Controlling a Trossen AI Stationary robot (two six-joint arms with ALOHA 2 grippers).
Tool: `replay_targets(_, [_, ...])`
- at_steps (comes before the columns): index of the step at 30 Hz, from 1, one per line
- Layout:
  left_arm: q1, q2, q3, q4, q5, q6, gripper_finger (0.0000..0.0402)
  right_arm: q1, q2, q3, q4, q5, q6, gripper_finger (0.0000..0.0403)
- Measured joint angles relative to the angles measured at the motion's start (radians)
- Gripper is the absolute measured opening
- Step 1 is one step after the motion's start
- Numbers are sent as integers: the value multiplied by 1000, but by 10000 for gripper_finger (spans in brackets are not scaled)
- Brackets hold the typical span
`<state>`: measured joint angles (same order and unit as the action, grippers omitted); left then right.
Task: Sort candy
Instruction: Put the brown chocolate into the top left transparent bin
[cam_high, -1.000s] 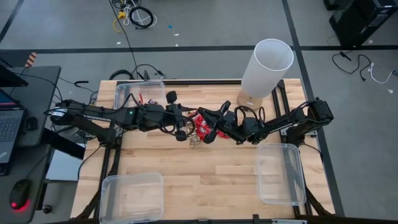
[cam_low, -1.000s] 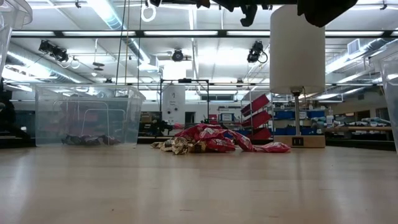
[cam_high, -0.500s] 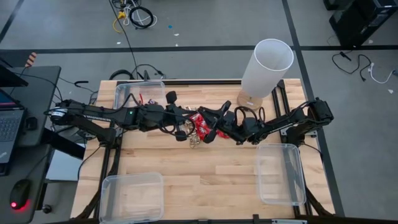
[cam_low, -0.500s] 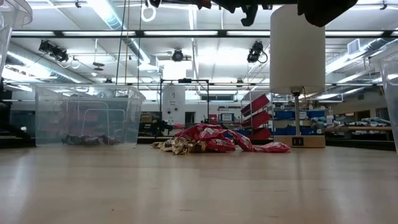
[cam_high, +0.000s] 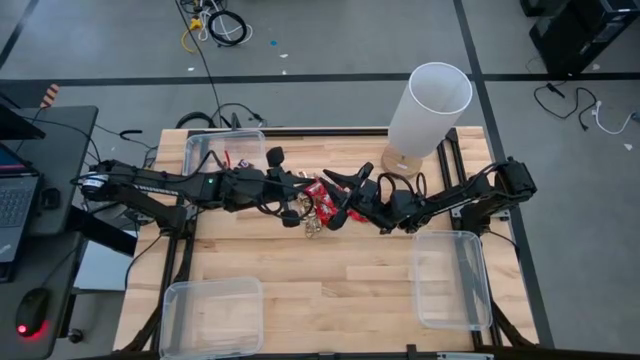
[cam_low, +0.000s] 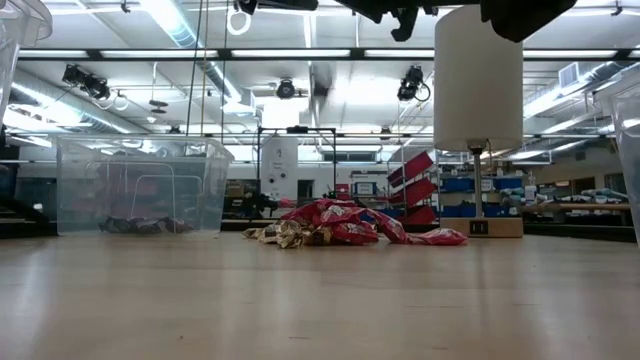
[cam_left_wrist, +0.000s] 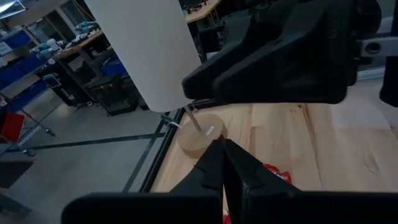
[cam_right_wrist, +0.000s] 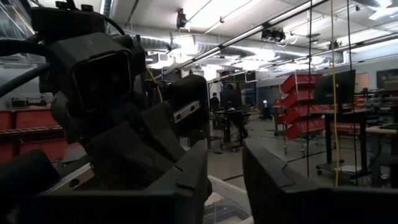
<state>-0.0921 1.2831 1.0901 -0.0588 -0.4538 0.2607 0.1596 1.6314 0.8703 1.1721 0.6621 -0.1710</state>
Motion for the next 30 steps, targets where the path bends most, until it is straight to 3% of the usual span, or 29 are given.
replay_targets(3, [0,-1,0,-30,1,-2,0,5,0,0,-13,8,-49,36])
replay_targets(6, [-8,-28,0,-183,-9,-45,0,39,-26,0,-146,78,-116,6])
replay_targets(11, [-23,-47,0,-472,79,-154,2,67,-62,0,-428,137,9,2])
replay_targets(17, [-33,10,0,-564,256,-247,6,66,-63,0,-511,115,98,0])
replay_targets(25, [-37,88,0,-669,266,-326,7,66,-64,0,-523,114,95,0])
replay_targets(30, [-34,141,0,-665,266,-497,8,66,-64,0,-537,114,94,0])
